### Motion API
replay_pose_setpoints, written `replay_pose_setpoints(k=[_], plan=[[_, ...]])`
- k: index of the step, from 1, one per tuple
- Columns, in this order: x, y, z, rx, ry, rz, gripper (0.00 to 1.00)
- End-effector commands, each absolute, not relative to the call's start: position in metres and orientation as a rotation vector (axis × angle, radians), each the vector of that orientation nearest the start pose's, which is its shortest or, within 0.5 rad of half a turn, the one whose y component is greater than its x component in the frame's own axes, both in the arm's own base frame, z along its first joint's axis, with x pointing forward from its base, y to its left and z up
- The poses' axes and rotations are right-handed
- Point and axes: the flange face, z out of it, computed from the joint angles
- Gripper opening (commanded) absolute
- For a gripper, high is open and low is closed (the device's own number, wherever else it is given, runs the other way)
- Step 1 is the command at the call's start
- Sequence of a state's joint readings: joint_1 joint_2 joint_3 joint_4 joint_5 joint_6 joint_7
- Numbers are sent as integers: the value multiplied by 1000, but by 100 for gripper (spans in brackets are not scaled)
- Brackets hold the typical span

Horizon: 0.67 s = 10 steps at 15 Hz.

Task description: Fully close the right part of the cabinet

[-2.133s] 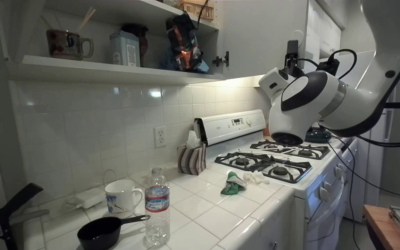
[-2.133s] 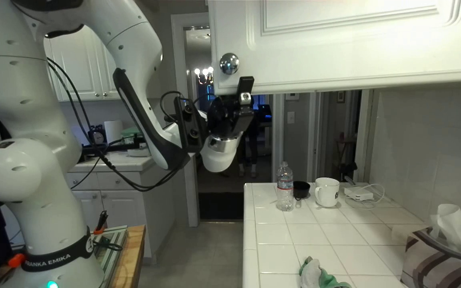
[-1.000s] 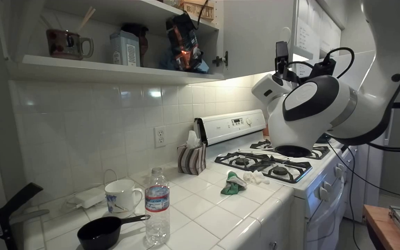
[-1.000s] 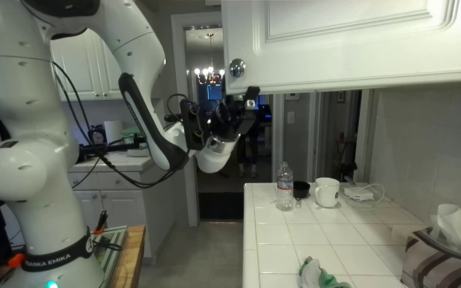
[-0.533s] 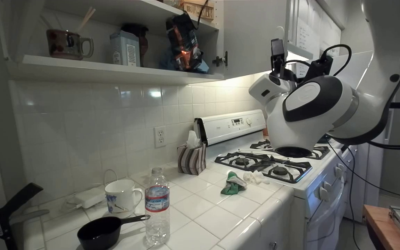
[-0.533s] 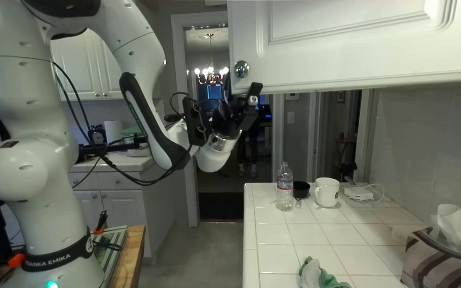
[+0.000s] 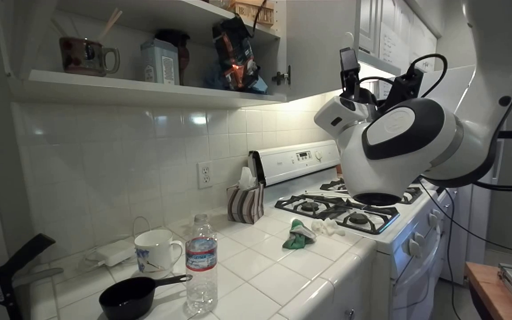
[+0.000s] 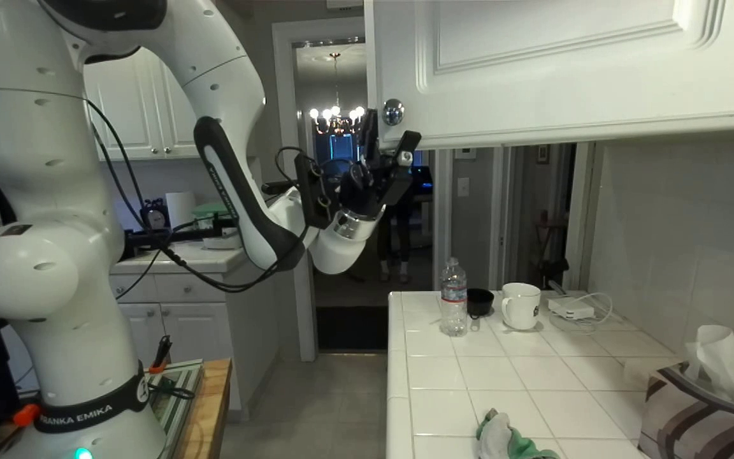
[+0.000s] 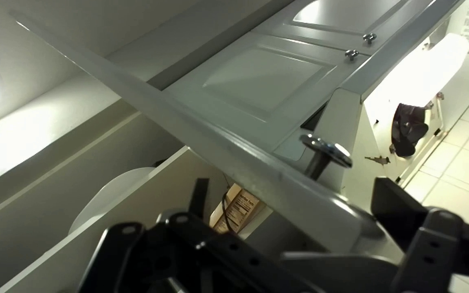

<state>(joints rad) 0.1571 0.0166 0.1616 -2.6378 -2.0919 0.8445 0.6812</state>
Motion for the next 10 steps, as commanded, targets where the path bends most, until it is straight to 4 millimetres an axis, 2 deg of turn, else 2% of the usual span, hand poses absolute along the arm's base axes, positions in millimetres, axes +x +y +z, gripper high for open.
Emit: replay_pose_setpoints(k=[1, 3, 10], plan=[[423, 31, 390, 639, 209, 134, 100], [427, 27, 402, 647, 202, 116, 100], [428, 36, 393, 652, 234, 52, 100]])
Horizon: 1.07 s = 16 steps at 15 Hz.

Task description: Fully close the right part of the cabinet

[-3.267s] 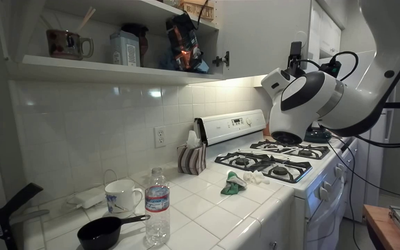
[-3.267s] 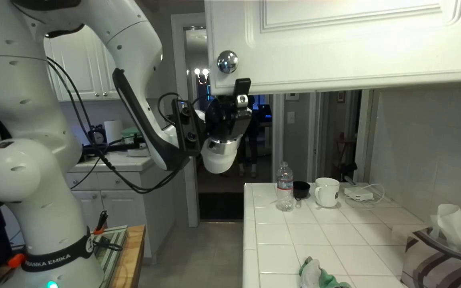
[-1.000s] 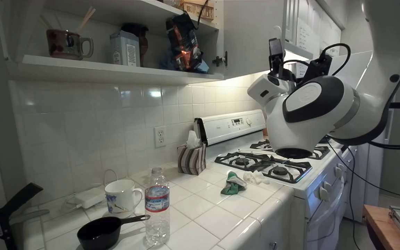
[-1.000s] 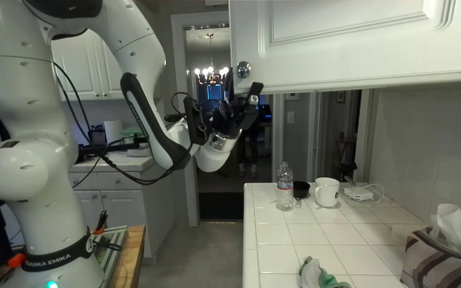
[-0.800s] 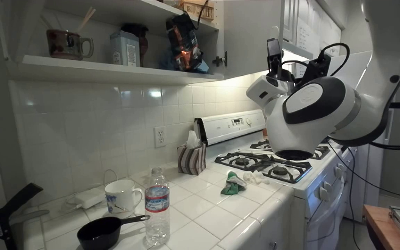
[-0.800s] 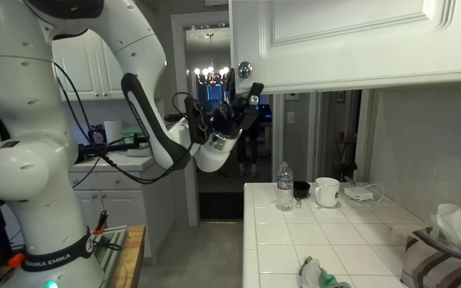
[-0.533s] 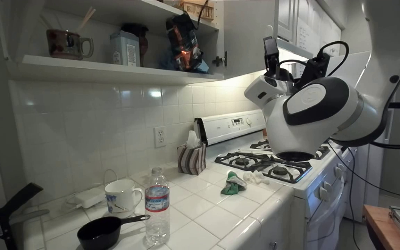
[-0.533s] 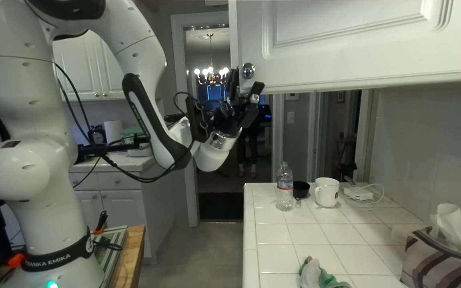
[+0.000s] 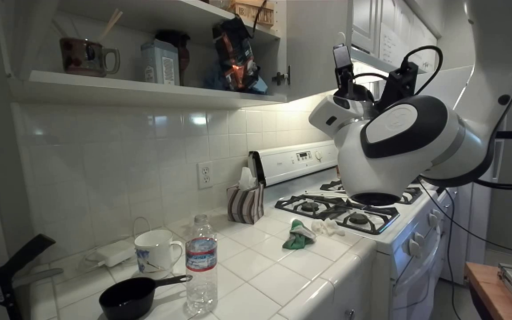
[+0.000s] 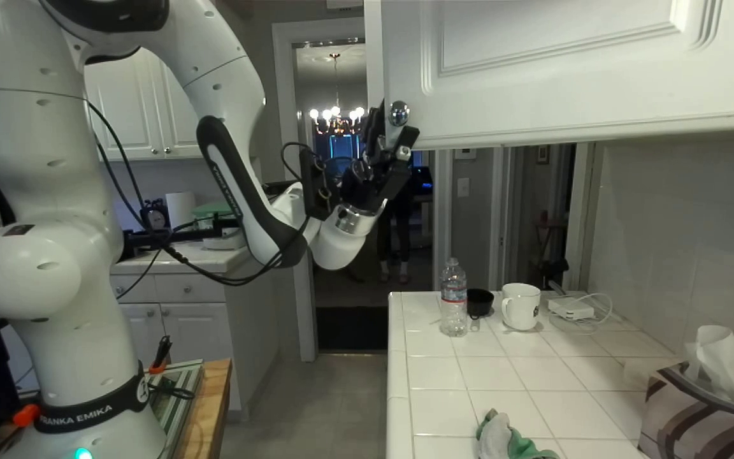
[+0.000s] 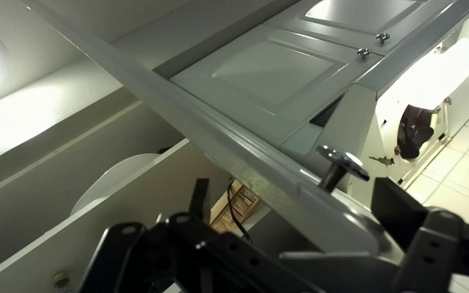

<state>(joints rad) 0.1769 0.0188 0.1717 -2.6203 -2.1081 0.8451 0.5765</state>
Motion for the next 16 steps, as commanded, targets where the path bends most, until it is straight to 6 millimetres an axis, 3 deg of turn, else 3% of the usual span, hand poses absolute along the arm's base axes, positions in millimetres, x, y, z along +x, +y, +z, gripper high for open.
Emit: replay_pose_setpoints(k=[1, 9, 16], plan=[[428, 38, 392, 650, 240, 46, 100], [428, 69, 363, 622, 340, 82, 100], [436, 75, 378, 621, 306, 100, 100]])
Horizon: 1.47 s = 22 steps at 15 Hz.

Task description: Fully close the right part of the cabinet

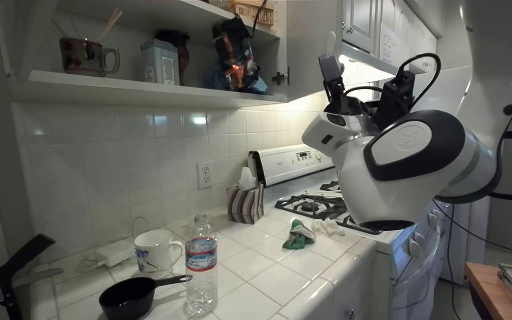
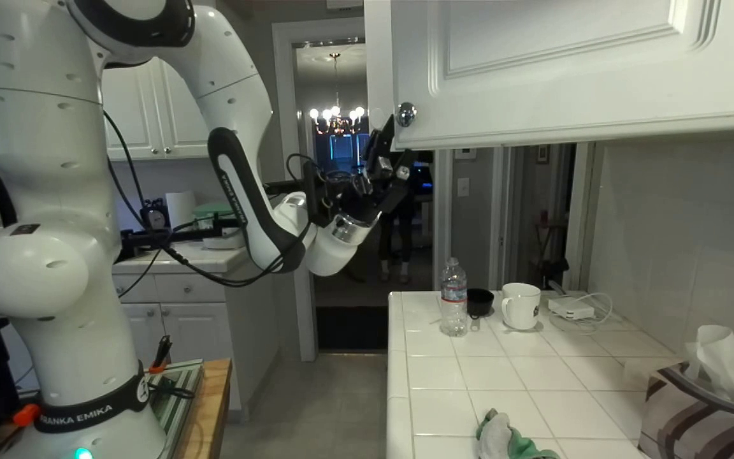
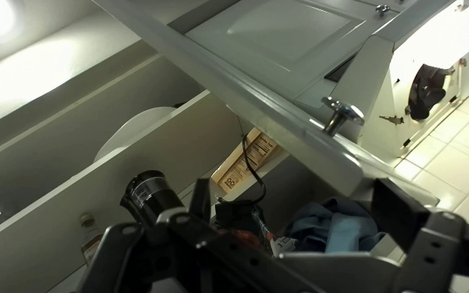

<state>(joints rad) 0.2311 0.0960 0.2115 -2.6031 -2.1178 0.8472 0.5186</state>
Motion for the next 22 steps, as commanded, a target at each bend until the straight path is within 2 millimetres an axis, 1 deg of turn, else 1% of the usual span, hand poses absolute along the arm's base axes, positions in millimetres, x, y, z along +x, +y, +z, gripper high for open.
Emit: replay_pose_setpoints(k=[1, 3, 4, 6, 11, 13, 17, 19, 22], plan=[[436, 74, 378, 622, 304, 96, 100], [437, 72, 380, 635, 302, 94, 100], [437, 71, 386, 642, 295, 98, 100], [437, 67, 405, 656, 270, 106, 100], [444, 59, 437, 695, 252, 124, 100], [445, 65, 442, 705, 270, 140, 100], [450, 75, 444, 725, 337, 176, 100], [453, 79, 452, 742, 382, 197, 100], [466, 88, 466, 766, 448, 220, 100]])
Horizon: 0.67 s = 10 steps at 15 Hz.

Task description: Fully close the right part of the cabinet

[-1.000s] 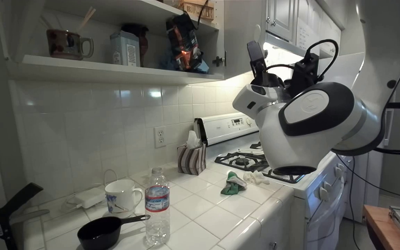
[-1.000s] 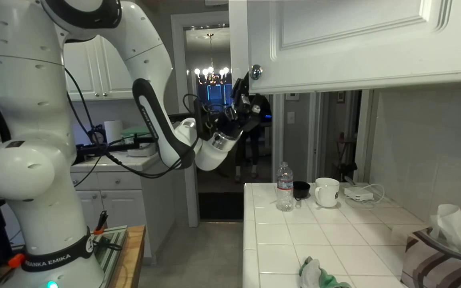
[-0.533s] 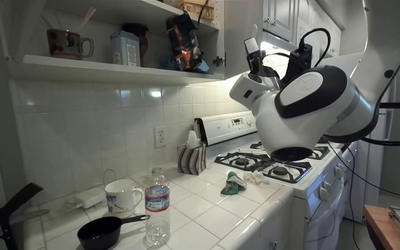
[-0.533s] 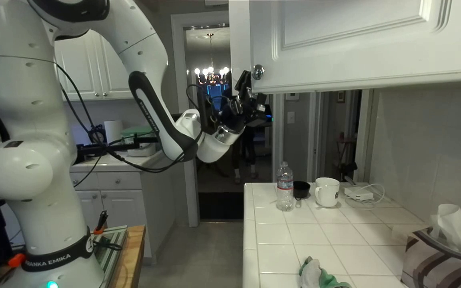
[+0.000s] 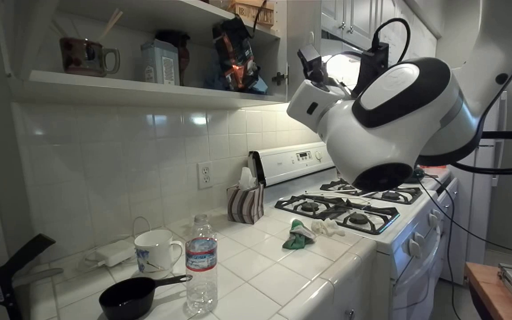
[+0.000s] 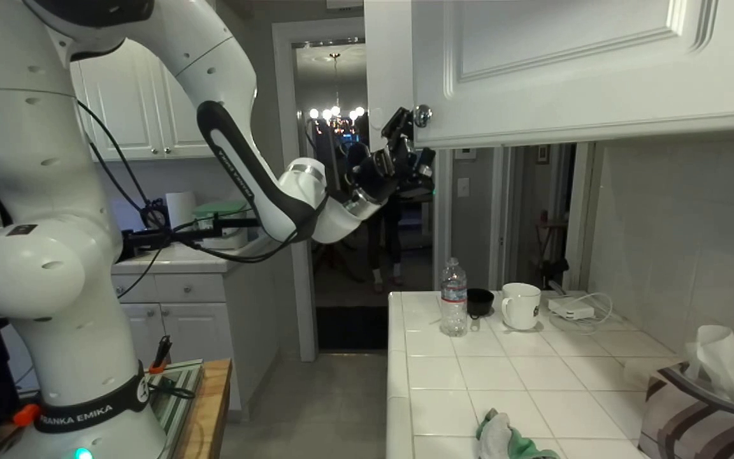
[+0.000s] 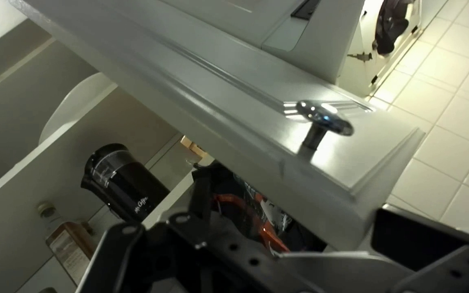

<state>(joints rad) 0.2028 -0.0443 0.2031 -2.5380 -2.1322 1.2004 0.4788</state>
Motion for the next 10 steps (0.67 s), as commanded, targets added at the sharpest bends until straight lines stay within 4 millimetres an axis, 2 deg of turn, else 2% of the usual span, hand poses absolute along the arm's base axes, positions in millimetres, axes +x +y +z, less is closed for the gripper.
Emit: replay_pose_setpoints(k=[1, 8, 10], plan=[[471, 92, 472, 779, 467, 228, 100], [514, 107, 496, 859, 584, 278, 100], [521, 111, 486, 851, 620, 289, 100]])
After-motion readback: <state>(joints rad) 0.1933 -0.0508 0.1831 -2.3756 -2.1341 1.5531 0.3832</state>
